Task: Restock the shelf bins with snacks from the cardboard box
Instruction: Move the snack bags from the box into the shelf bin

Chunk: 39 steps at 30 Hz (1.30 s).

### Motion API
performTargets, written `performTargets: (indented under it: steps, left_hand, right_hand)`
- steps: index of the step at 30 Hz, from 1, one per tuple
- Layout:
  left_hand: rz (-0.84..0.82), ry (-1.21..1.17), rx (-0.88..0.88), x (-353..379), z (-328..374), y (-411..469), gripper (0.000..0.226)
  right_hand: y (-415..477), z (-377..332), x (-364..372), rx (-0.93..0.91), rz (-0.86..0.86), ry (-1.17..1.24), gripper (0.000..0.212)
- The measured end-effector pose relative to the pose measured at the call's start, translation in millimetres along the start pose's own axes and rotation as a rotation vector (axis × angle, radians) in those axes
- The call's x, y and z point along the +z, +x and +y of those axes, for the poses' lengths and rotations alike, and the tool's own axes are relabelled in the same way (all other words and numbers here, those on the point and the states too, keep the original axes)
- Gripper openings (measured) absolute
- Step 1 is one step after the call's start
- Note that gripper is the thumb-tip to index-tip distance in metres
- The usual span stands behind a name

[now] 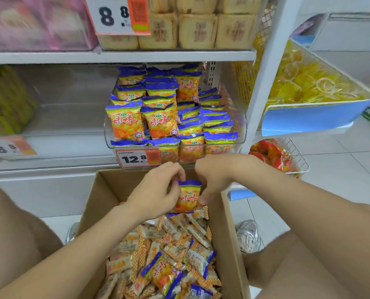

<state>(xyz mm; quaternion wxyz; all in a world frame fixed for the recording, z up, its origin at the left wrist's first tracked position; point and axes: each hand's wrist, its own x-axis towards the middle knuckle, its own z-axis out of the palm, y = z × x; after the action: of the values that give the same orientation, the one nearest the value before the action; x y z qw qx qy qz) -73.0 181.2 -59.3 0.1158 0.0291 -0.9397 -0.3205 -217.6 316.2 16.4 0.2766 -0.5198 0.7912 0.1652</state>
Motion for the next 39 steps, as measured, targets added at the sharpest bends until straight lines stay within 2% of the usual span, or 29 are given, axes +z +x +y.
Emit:
performTargets:
  steps: [3, 9, 12, 14, 16, 18, 21, 22, 25, 28, 30, 34, 39]
  left_hand:
    - [0.181, -0.085, 0.049, -32, 17, 5, 0.023]
    - [0.450, -0.184, 0.072, -77, 27, 20, 0.023]
    - [0.531, -0.213, 0.070, -89, 23, 30, 0.025]
    - [0.557, -0.225, 0.066, -92, 23, 35, 0.023]
    - [0.569, -0.227, 0.071, -91, 24, 39, 0.013]
    - [0.593, -0.087, 0.088, -90, 21, 43, 0.013]
    - [0.553, 0.275, 0.149, -88, 7, 51, 0.025]
    - [0.525, 0.394, 0.157, -86, 3, 53, 0.030]
    - [0.423, 0.578, 0.047, -79, -2, 58, 0.048]
    - [0.336, 0.634, -0.064, -73, -7, 59, 0.059]
    - [0.300, 0.675, -0.089, -72, -9, 59, 0.061]
    - [0.283, 0.710, -0.090, -71, -10, 60, 0.060]
    - [0.288, 0.706, -0.079, -71, -13, 60, 0.061]
  right_hand:
    - [-17, 6, -18, -0.026, 0.017, 0.313, 0.052]
    - [-37, 9, -38, -0.137, 0.175, 0.971, 0.041]
    - [-33, 10, -41, -0.173, 0.275, 1.305, 0.056]
    - [-29, 10, -43, -0.188, 0.355, 1.414, 0.067]
    - [-23, 17, -47, -0.177, 0.425, 1.417, 0.070]
    - [-16, 29, -51, -0.138, 0.515, 1.387, 0.066]
    - [0, 49, -57, -0.030, 0.790, 1.330, 0.028]
    - [7, 55, -58, 0.026, 0.897, 1.256, 0.025]
    - [34, 69, -59, 0.201, 1.135, 0.916, 0.042]
    - [56, 71, -65, 0.270, 1.288, 0.853, 0.040]
    - [67, 68, -71, 0.291, 1.310, 0.825, 0.035]
    - [86, 67, -77, 0.369, 1.123, 0.769, 0.027]
    - [90, 65, -85, 0.419, 1.070, 0.741, 0.019]
